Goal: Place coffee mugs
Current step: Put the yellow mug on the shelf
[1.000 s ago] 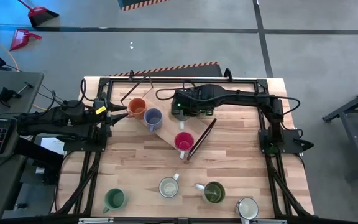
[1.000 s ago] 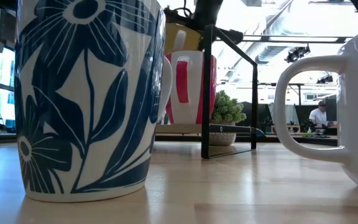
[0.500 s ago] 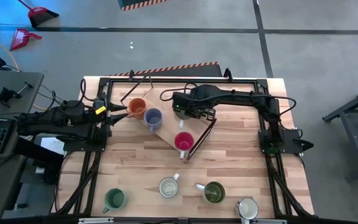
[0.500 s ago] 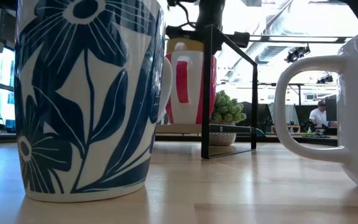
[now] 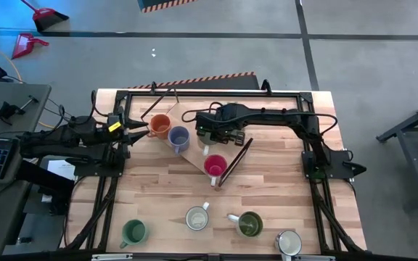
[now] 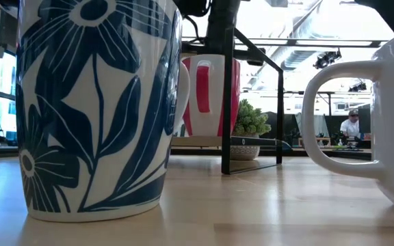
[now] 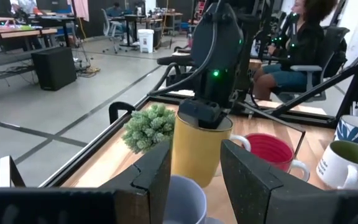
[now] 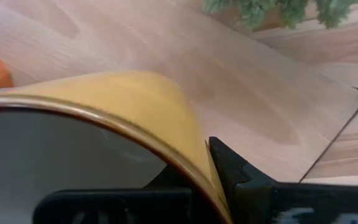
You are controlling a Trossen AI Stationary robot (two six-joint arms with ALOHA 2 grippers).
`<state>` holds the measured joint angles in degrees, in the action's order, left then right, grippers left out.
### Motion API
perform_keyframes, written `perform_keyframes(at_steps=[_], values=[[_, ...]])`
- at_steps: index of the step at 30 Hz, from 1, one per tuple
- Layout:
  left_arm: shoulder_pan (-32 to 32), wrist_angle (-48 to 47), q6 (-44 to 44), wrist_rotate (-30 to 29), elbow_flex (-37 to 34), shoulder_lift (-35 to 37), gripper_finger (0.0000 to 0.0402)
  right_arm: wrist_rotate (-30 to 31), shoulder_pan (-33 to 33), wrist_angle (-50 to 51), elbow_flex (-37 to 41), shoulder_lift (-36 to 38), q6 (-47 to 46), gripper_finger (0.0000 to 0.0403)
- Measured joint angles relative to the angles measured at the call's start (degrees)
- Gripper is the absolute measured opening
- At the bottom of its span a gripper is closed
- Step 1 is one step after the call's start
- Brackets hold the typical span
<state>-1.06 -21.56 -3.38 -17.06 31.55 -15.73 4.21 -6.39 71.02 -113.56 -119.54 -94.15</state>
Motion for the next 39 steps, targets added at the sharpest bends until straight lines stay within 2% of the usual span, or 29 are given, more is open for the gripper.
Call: perform_keyframes(at_steps=[22, 32, 39], values=[[0.0, -0.3, 0.0, 0.2, 0.0, 0.0, 0.0129, -0.3, -0.1, -1.9, 0.0, -1.8, 0.5, 0.0], [0.0, -0.4, 0.0, 0.2, 0.0, 0.0, 0.0129, -0.3, -0.1, -1.0, 0.0, -1.8, -4.4, 0.0], [0.0, -0.5, 0.0, 0.2, 0.0, 0.0, 0.0129, -1.2, 0.0, -0.3, 0.0, -1.8, -4.5, 0.0]])
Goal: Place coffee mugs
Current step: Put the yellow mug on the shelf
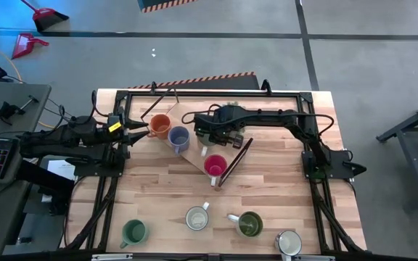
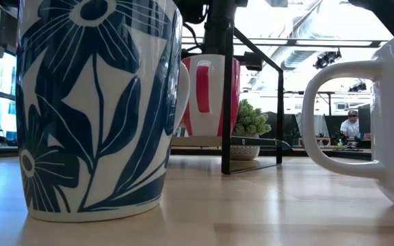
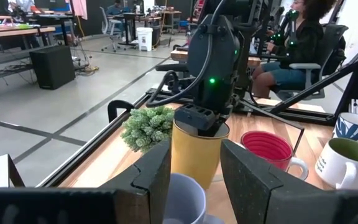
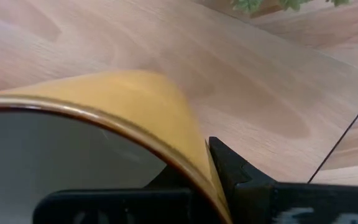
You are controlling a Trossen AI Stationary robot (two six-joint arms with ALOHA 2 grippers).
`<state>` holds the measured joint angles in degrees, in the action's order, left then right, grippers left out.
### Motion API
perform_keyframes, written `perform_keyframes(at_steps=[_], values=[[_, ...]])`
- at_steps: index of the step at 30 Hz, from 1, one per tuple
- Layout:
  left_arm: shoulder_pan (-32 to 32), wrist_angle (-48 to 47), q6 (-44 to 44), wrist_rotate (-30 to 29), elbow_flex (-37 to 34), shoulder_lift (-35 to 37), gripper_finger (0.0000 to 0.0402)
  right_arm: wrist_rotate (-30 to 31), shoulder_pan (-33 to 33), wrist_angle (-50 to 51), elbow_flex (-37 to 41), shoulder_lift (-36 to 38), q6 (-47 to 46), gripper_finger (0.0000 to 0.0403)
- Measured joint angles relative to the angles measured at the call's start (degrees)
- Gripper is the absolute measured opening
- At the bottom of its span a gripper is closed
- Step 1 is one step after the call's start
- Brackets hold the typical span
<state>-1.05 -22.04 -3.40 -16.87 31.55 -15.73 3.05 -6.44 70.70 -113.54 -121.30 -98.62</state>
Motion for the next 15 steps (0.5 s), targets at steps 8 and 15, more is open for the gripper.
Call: perform_keyframes(at_steps=[8, 15], values=[[0.0, 0.0, 0.0, 0.0, 0.0, 0.0, 0.0129, -0.4, 0.1, 0.2, 0.0, -0.4, -3.0, 0.0], [0.0, 0.0, 1.0, 0.0, 0.0, 0.0, 0.0129, -2.9, 0.1, -0.8, 0.0, -2.5, -1.5, 0.0]])
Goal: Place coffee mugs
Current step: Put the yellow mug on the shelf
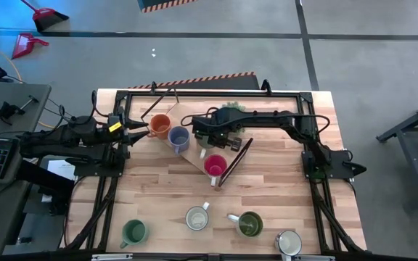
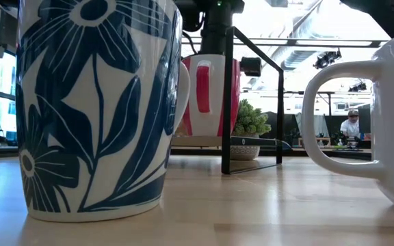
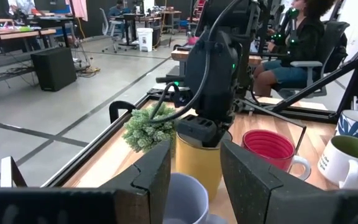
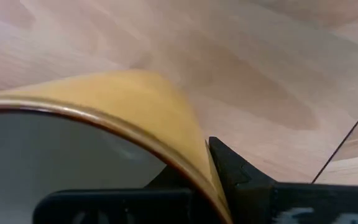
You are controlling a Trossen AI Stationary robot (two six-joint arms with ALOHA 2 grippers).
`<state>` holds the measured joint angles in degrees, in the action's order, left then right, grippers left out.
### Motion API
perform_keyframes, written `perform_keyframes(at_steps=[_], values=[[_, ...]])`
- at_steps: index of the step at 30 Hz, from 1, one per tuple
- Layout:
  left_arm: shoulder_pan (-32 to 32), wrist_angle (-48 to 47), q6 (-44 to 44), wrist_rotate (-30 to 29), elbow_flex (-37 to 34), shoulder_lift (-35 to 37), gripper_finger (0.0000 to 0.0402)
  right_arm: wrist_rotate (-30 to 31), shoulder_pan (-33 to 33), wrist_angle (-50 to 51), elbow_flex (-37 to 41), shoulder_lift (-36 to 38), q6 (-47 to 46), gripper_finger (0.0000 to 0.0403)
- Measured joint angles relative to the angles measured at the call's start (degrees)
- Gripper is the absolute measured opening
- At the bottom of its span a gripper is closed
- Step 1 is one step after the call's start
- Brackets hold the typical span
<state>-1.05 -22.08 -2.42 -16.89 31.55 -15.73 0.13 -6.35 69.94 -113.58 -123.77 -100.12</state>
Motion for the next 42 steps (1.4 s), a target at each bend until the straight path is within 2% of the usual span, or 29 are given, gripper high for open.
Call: perform_keyframes(at_steps=[12, 30, 35, 42], values=[[0.0, 0.0, 0.0, 0.0, 0.0, 0.0, 0.0129, 1.4, 0.0, -1.4, 0.0, -0.2, 1.6, 0.0009], [0.0, -0.4, 0.1, 0.0, 0.0, 0.0, 0.0129, 3.1, -0.3, -4.0, -0.2, -0.3, 5.4, 0.0102], [0.0, -0.4, 0.0, 0.0, 0.0, 0.0, 0.0129, 3.9, -0.5, -2.0, -3.9, -0.4, 8.0, 0.0116], [0.0, -0.8, 0.1, 0.0, 0.0, 0.0, 0.0129, 6.8, -0.5, 7.8, -14.2, -0.3, 10.7, 0.0119]])
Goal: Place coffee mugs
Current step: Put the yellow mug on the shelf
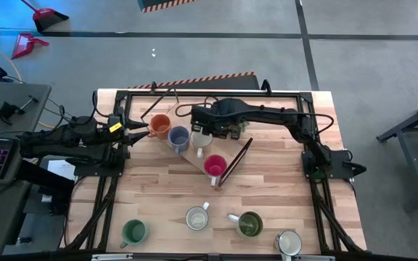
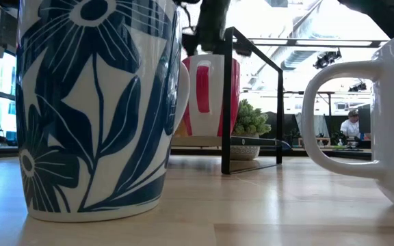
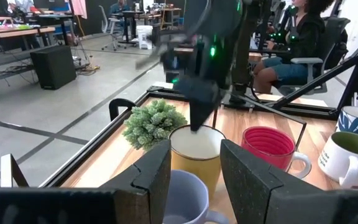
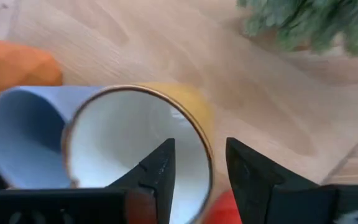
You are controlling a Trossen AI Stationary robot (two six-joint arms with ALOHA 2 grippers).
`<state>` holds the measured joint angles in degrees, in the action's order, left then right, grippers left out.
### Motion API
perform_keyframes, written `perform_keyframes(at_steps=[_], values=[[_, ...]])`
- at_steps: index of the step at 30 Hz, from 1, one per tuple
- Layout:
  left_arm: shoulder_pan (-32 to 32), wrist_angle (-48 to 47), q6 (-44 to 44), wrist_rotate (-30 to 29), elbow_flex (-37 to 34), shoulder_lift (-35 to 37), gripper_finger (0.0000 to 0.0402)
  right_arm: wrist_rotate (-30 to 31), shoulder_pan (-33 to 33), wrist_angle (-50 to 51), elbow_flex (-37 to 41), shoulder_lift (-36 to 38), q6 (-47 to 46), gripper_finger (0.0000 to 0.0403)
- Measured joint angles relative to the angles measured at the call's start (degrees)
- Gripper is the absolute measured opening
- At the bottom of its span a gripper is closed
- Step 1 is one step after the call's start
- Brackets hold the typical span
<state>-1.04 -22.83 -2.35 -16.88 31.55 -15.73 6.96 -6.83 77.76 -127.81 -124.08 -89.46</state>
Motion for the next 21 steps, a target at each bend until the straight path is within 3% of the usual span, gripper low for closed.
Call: perform_keyframes(at_steps=[5, 11, 16, 21], values=[[0.0, 0.0, 0.0, 0.0, 0.0, 0.0, 0.0129, 1.5, 0.7, 5.9, -7.4, 0.2, 4.4, 0.0119], [0.0, -0.1, 1.3, -0.1, 0.0, 0.0, 0.0129, 7.6, 1.5, 3.0, -5.0, 4.3, 13.8, 0.0119], [0.0, 0.0, 2.0, -0.2, 0.0, 0.0, 0.0129, 13.3, 1.3, 1.8, -4.8, 3.7, 15.1, 0.0118], [0.0, 0.0, 2.2, -0.4, 0.0, 0.0, 0.0129, 14.7, 1.4, 0.0, -4.4, 1.6, 16.4, 0.0104]])
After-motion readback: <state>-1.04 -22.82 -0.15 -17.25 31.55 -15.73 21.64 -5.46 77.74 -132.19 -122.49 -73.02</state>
